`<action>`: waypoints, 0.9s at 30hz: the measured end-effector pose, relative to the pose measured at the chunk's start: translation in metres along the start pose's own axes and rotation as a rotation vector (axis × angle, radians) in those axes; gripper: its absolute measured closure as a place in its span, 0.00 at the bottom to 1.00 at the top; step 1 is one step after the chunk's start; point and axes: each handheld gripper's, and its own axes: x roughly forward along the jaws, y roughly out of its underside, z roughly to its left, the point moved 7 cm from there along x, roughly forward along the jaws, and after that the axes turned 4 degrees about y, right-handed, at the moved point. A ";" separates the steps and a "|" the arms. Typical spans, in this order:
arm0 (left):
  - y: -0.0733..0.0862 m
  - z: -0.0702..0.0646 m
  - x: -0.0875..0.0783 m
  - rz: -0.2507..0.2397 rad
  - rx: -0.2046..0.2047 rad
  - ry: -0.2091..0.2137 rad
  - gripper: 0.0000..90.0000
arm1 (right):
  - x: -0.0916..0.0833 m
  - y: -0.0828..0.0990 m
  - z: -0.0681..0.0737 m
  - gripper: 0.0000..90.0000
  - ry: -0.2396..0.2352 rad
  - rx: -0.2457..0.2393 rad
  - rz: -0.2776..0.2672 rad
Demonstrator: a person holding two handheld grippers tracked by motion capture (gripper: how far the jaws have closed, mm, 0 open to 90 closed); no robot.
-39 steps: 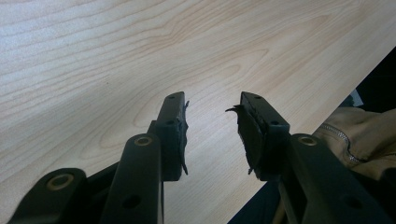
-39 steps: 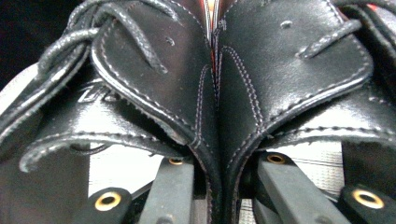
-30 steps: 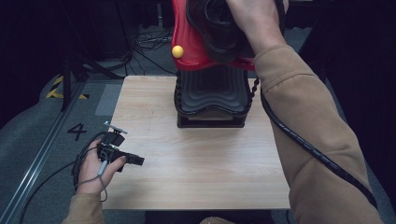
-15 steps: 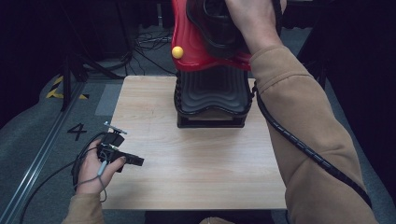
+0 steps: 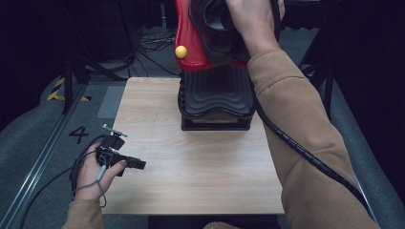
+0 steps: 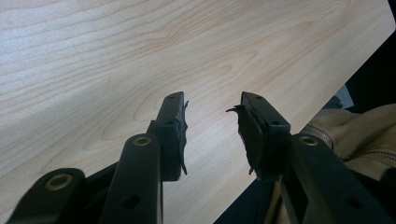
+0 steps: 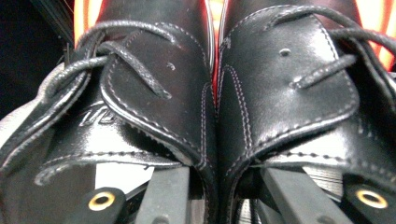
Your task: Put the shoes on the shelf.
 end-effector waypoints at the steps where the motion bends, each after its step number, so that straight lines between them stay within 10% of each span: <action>1: 0.000 0.000 0.000 0.002 0.000 0.001 0.69 | 0.002 0.001 0.000 0.88 -0.010 0.006 0.001; 27: 0.003 0.003 -0.005 -0.015 -0.005 0.007 0.68 | 0.021 -0.021 -0.004 0.88 0.003 0.029 -0.119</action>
